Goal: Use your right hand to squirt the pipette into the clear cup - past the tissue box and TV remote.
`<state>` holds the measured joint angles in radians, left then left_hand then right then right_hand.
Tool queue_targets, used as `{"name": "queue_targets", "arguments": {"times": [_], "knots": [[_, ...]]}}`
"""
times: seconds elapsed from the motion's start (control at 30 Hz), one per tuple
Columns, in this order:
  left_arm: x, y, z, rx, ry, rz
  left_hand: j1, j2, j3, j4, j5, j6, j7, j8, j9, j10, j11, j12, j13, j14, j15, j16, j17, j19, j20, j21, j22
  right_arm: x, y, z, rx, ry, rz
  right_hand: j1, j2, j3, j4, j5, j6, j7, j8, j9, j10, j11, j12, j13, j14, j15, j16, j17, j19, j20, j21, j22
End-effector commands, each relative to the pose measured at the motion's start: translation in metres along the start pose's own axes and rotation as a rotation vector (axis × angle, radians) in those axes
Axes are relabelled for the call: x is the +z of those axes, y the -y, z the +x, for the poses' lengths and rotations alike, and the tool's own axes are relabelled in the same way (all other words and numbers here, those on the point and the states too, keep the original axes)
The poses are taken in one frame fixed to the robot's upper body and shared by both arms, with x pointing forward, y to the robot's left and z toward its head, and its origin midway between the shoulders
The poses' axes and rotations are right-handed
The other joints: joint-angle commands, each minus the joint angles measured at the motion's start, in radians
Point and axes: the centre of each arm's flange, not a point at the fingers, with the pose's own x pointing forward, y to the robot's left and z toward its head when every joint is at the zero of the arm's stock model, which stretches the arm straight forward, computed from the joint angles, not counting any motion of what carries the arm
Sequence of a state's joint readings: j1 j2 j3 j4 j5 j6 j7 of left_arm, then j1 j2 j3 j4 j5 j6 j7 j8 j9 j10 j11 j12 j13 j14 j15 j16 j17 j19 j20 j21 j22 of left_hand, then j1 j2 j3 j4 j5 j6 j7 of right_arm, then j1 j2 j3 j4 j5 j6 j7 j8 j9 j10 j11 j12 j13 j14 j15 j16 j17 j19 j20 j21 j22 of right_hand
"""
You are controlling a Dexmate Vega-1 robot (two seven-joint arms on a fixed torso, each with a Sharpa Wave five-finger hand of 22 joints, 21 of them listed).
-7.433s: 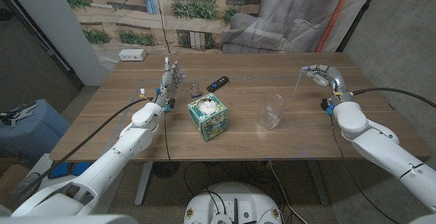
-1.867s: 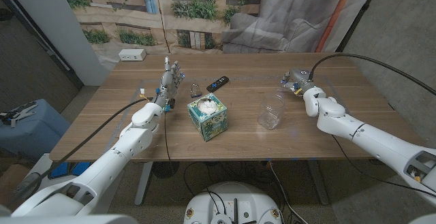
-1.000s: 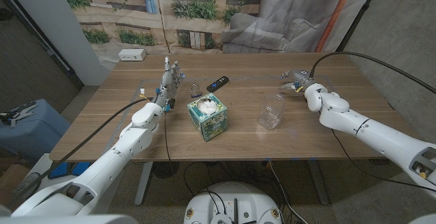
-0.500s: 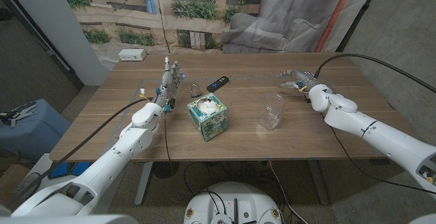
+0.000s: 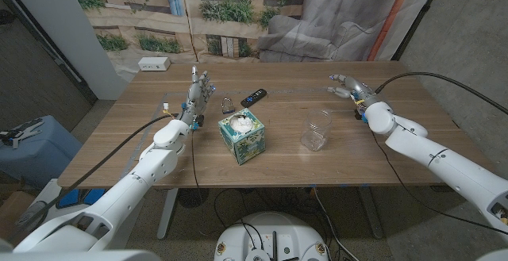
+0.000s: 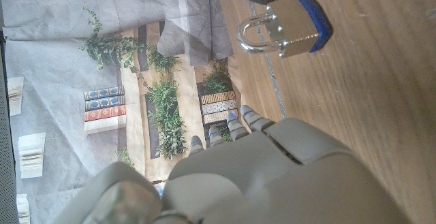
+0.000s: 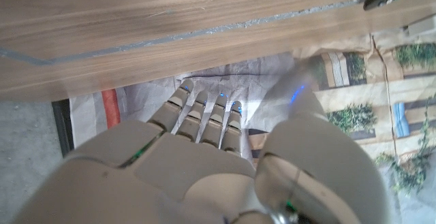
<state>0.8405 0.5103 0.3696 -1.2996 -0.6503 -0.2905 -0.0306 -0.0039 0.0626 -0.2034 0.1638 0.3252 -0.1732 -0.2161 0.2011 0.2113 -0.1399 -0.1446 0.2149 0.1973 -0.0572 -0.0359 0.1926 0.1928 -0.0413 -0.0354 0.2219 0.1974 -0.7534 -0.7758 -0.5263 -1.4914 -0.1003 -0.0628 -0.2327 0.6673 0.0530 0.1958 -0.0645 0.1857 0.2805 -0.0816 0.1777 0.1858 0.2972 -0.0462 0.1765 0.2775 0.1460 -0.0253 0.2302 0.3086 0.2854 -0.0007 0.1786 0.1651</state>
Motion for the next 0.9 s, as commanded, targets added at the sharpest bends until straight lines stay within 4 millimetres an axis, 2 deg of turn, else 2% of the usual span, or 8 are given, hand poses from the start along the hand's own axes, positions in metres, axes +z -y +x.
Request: {"name": "queue_targets", "arguments": {"times": [0.03, 0.2, 0.3, 0.4, 0.47, 0.57, 0.67, 0.9], "knots": [[0.0001, 0.0001, 0.0000, 0.000, 0.000, 0.000, 0.002, 0.040, -0.006, -0.001, 0.005, -0.001, -0.006, 0.006, 0.002, -0.002, -0.004, 0.004, 0.006, -0.008, -0.117, 0.006, 0.006, -0.011, -0.091, 0.005, 0.002, 0.0000, 0.0052, -0.0057, -0.032, 0.012, 0.253, -0.046, -0.001, -0.011, 0.004, 0.003, -0.052, 0.013, -0.006, -0.001, -0.041, 0.010, -0.002, -0.021, -0.029, -0.004, -0.015, -0.011, -0.027, -0.012, -0.002, 0.001], [0.0000, 0.0001, 0.0000, 0.000, 0.000, 0.000, 0.002, 0.040, -0.006, -0.001, 0.005, -0.001, -0.006, 0.006, 0.002, -0.003, -0.005, 0.004, 0.006, -0.008, -0.116, 0.006, 0.006, -0.011, -0.091, 0.005, 0.002, 0.0021, 0.0062, -0.0068, -0.037, 0.029, 0.332, -0.077, 0.000, -0.021, 0.011, 0.000, -0.084, 0.021, -0.006, -0.003, -0.068, 0.008, -0.002, -0.035, -0.059, 0.000, -0.026, -0.018, -0.050, -0.018, -0.004, 0.001], [0.0000, 0.0001, 0.0000, 0.000, 0.000, 0.000, 0.002, 0.040, -0.006, -0.001, 0.005, -0.001, -0.006, 0.006, 0.002, -0.002, -0.005, 0.004, 0.006, -0.009, -0.116, 0.006, 0.006, -0.011, -0.091, 0.005, 0.002, 0.0036, 0.0066, -0.0071, -0.037, 0.033, 0.362, -0.094, 0.003, -0.025, 0.016, -0.001, -0.093, 0.013, -0.003, -0.004, -0.083, 0.009, -0.002, -0.044, -0.077, -0.004, -0.032, -0.021, -0.064, -0.025, -0.005, 0.001], [-0.0001, 0.0001, -0.0001, 0.000, 0.000, 0.000, 0.002, 0.040, -0.006, -0.001, 0.005, -0.001, -0.006, 0.006, 0.002, -0.002, -0.006, 0.004, 0.006, -0.008, -0.116, 0.006, 0.006, -0.011, -0.091, 0.005, 0.002, 0.0049, 0.0073, -0.0070, -0.041, 0.041, 0.399, -0.110, 0.005, -0.029, 0.018, -0.002, -0.120, 0.019, -0.007, -0.005, -0.101, 0.011, -0.003, -0.053, -0.089, -0.006, -0.034, -0.026, -0.075, -0.028, -0.004, 0.001], [-0.0001, 0.0001, -0.0001, 0.000, 0.000, 0.000, 0.002, 0.040, -0.006, 0.000, 0.005, -0.001, -0.006, 0.006, 0.002, -0.002, -0.005, 0.004, 0.006, -0.008, -0.116, 0.006, 0.006, -0.012, -0.091, 0.005, 0.002, 0.0064, 0.0075, -0.0074, -0.050, 0.048, 0.421, -0.136, 0.012, -0.035, 0.026, -0.004, -0.160, 0.034, -0.011, -0.006, -0.119, 0.011, -0.001, -0.063, -0.100, -0.006, -0.034, -0.030, -0.090, -0.030, -0.003, 0.001], [-0.0001, 0.0002, -0.0001, 0.000, 0.000, 0.000, 0.002, 0.040, -0.006, 0.000, 0.005, -0.001, -0.006, 0.006, 0.002, -0.001, -0.003, 0.005, 0.006, -0.008, -0.115, 0.006, 0.006, -0.012, -0.090, 0.005, 0.002, 0.0078, 0.0068, -0.0083, -0.070, 0.053, 0.472, -0.161, 0.019, -0.040, 0.033, -0.007, -0.192, 0.038, -0.011, -0.007, -0.136, 0.011, -0.001, -0.072, -0.121, -0.009, -0.037, -0.034, -0.107, -0.032, -0.004, 0.001], [-0.0001, 0.0002, -0.0001, 0.000, 0.000, 0.000, 0.002, 0.040, -0.006, 0.000, 0.005, -0.001, -0.006, 0.006, 0.002, -0.001, -0.003, 0.005, 0.006, -0.008, -0.115, 0.006, 0.006, -0.012, -0.090, 0.005, 0.002, 0.0066, 0.0050, -0.0074, -0.058, 0.063, 0.571, -0.190, 0.020, -0.048, 0.040, -0.008, -0.233, 0.071, -0.011, -0.008, -0.157, 0.005, -0.001, -0.082, -0.137, -0.019, -0.037, -0.041, -0.124, -0.036, -0.003, 0.001], [-0.0001, 0.0002, 0.0000, 0.000, 0.000, 0.000, 0.002, 0.040, -0.006, 0.000, 0.005, -0.001, -0.006, 0.006, 0.002, -0.001, -0.005, 0.005, 0.006, -0.008, -0.116, 0.006, 0.006, -0.011, -0.091, 0.005, 0.002, 0.0057, 0.0057, -0.0031, -0.034, 0.083, 0.678, -0.227, 0.021, -0.059, 0.049, -0.005, -0.265, 0.090, -0.007, -0.010, -0.195, 0.008, -0.003, -0.089, -0.169, -0.017, -0.041, -0.049, -0.172, -0.038, -0.009, 0.001]]}}
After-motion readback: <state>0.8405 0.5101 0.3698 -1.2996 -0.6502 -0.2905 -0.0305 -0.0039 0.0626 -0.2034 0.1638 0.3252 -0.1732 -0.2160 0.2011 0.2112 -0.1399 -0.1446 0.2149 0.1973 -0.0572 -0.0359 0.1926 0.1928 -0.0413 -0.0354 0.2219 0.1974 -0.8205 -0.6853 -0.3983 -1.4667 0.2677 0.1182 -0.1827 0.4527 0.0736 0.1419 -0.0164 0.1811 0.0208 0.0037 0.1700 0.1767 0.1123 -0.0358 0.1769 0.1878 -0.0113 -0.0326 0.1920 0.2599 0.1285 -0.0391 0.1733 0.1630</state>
